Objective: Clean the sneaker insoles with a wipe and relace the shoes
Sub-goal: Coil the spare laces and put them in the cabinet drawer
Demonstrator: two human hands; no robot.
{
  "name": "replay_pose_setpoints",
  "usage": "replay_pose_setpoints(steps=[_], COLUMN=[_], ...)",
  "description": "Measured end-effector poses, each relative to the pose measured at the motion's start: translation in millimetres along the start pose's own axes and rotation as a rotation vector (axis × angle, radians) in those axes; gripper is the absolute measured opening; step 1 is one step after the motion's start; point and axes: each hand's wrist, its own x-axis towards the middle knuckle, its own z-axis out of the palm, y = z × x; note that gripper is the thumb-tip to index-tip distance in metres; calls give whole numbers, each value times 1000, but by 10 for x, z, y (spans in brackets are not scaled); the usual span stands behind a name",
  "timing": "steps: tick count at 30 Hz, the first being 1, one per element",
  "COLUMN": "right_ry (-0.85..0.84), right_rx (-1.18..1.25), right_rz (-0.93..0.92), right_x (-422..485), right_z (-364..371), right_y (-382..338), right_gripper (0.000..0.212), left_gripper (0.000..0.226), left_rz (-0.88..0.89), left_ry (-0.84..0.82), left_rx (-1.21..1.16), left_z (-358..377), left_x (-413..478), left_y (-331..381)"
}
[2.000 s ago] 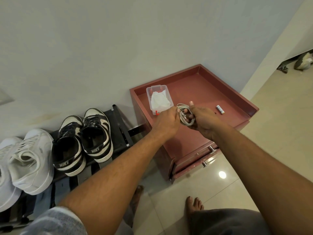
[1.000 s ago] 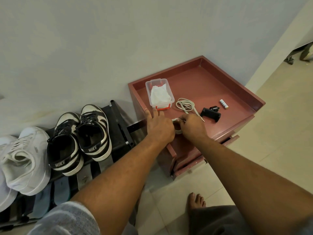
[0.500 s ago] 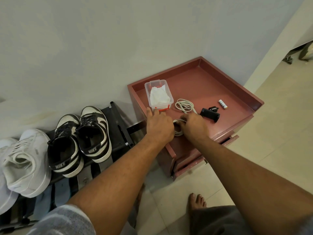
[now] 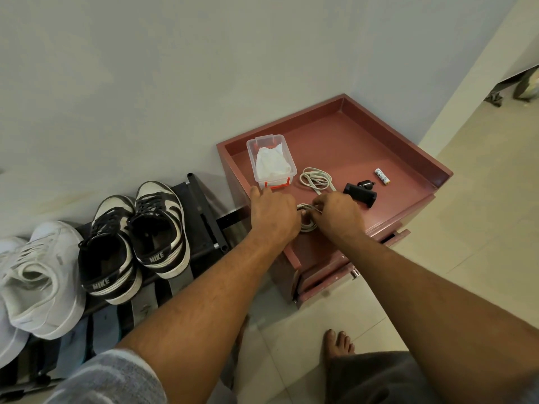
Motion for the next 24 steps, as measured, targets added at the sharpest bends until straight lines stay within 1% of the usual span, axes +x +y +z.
replay_pose_setpoints(steps=[2, 5, 10, 14, 20, 24], right_ry=[5, -9, -48, -44, -45, -39], right_rx=[32, 29, -8, -27, 1, -4], right_rz=[4, -2, -5, -13, -29, -53], right_x=[12, 24, 20, 15, 13, 25], right_z=[-3, -1, 22, 16, 16, 26], right_y=[1, 19, 18, -3, 2, 16], right_gripper=[25, 26, 18, 16, 13, 19], left_gripper=[27, 22, 19, 16, 20, 24], left_rz=[-1, 19, 17, 13, -12, -12], left_ry=[46, 89, 29, 35, -4, -4], left_rx=[-13, 1, -7, 2, -23, -15], left_z=[12, 39, 125, 119, 139, 139], left_x=[4, 25, 58, 59, 73, 83], left_y=[-1, -11, -28, -26, -31, -20])
